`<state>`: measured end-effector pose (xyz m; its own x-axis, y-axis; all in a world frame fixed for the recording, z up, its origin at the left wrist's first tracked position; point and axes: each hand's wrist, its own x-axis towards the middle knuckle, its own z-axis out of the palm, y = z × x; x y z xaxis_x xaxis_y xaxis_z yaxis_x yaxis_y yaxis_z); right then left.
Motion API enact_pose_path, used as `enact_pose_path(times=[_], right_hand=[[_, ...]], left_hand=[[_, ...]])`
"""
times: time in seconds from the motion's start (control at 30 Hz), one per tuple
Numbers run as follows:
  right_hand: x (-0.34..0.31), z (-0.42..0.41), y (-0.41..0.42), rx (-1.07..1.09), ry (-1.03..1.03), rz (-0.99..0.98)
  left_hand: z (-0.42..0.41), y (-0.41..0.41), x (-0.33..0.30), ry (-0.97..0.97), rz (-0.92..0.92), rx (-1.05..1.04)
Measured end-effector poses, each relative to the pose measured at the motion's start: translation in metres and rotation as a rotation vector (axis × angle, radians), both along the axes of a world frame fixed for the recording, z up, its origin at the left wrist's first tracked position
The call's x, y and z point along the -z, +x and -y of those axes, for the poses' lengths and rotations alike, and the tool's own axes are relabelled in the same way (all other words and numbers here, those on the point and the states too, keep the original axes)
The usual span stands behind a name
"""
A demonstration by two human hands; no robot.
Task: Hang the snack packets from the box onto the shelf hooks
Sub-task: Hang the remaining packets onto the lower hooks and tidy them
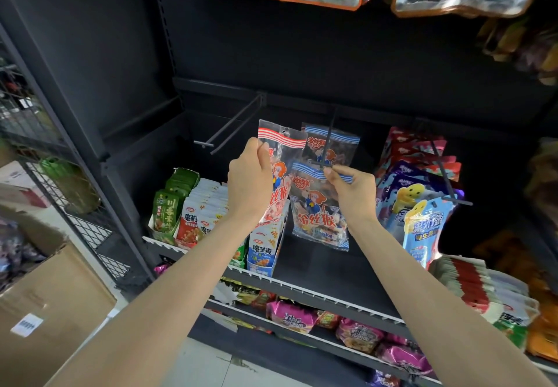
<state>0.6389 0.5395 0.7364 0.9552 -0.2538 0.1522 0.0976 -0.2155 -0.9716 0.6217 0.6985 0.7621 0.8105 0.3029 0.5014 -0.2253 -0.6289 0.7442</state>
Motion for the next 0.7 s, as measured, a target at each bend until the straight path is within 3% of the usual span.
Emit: enact_pose_path(times=[0.23, 0.7], right_hand=[[0.003, -0.003, -0.002, 0.058, -0.139, 0.097], [0.005, -0.002, 0.031, 0.147, -0.212, 0.033]], left_hand=[[0.000, 0.003, 0.001, 0.009, -0.003, -0.003], [0.002, 0.006, -0.001, -0.003, 0.011, -0.009]])
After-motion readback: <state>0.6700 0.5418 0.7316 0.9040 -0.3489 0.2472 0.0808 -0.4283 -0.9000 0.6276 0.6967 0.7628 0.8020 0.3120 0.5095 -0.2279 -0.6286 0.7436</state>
